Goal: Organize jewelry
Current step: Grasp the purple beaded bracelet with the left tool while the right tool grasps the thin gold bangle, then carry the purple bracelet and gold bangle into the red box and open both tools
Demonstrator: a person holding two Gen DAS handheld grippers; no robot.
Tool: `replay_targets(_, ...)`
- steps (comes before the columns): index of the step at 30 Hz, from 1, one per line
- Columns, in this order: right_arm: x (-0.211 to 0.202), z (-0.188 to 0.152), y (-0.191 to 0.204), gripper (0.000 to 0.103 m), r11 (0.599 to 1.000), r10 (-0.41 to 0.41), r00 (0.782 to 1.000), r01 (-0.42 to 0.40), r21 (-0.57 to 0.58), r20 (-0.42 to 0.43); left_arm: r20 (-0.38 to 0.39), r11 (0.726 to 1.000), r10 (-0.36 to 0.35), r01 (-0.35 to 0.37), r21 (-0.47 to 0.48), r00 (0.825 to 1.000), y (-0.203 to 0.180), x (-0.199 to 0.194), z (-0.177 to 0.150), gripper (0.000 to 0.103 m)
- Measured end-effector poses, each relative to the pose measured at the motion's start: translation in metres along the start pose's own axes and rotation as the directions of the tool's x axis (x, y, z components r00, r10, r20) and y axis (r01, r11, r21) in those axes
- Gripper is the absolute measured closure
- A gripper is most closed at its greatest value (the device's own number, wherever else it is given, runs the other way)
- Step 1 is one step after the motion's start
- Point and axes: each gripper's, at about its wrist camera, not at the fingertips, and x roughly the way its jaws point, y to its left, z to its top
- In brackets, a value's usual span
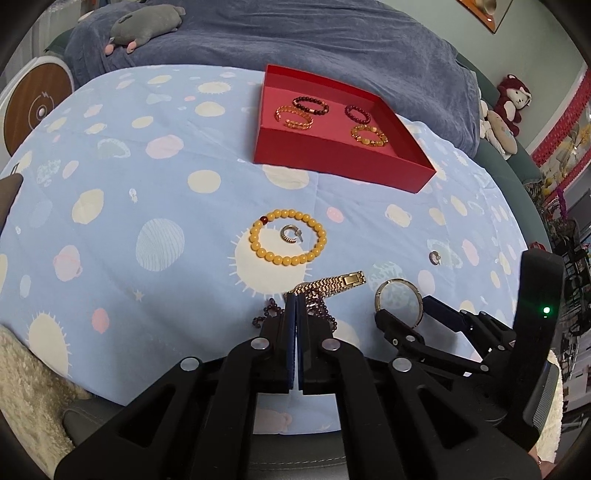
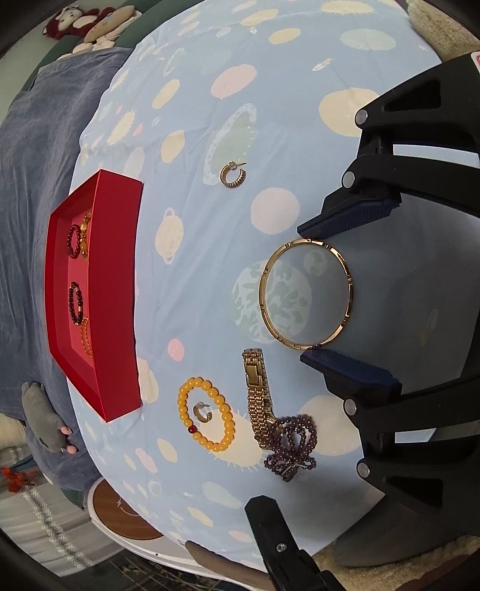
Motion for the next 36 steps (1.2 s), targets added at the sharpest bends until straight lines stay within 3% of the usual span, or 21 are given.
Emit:
replay_targets(3,-0.002,-0.002,-0.002,0.044,1.0,0.002,1.0,-0.002,0.006,0.002,-0.006,1.0,-0.004,0.004,-0.014,1.0,0.001,0.002,-0.003,0.101)
replay_targets(7,-0.007,-0.006,-0.008,0.044,0.999,0.019,1.0,-0.019,0.039,0.0,-0.017,1.0,0.002,-0.002,-0.012,1.0,-0.004,0.006,-0.008,0.062)
replay_targets(9,-0.01,-0.008,-0.012,0.044,0.998,0.025,1.0,-0.025,0.058,0.002,-0.013,1.0,0.007,-0.008,-0.006,1.0,-0.007,0.008,-0.009,0.06)
replay_targets(13,-0.014,-0.009,-0.019,0.044,0.995,0.034,0.999,-0.035,0.093,0.006,-0.033,0.999,0.034,-0.034,0.01,0.999,-0.01,0.021,-0.008,0.061)
replay_targets(15,-0.016,-0.01,-0.022,0.044,0.994,0.035,0.999,-0.036,0.103,0.008,-0.042,0.999,0.038,-0.038,0.01,0.998,-0.01,0.027,-0.006,0.068)
replay_targets(20,-0.017,-0.01,-0.025,0.044,0.992,0.041,0.999,-0.041,0.118,0.007,-0.043,0.997,0.058,-0.055,0.051,0.997,-0.013,0.036,-0.004,0.098)
replay_targets(36,-0.056,-0.001,-0.027,0.044,0.984,0.101,0.991,-0.113,0.135,0.093,0.064,0.999,-0.027,0.029,-0.035,0.998,-0.004,-0.02,0.026,0.1)
